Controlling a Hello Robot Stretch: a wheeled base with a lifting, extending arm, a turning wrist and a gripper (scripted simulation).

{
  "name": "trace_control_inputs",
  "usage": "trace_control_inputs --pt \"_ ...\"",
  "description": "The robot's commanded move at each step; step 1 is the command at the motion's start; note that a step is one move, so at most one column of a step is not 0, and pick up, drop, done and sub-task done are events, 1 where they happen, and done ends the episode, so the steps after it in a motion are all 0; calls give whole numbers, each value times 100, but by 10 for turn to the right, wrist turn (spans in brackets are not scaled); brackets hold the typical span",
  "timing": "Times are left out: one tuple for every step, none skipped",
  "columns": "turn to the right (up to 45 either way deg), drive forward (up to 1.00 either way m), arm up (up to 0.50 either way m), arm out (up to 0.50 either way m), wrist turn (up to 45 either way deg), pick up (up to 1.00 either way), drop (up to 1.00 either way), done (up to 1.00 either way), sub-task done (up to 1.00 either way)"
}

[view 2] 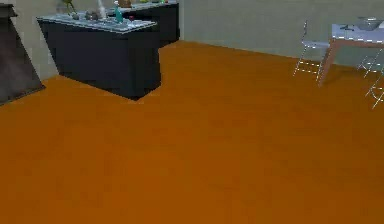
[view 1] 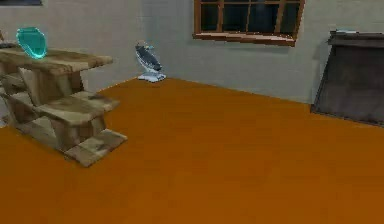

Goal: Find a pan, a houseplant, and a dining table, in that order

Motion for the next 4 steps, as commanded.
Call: trace_control_inputs --pt "450 0 0 0 0 0 0 0 0" --pt "450 0 0 0 0 0 0 0 0" --pt "450 0 0 0 0 0 0 0 0" --pt "150 0 0 0 0 0 0 0 0"
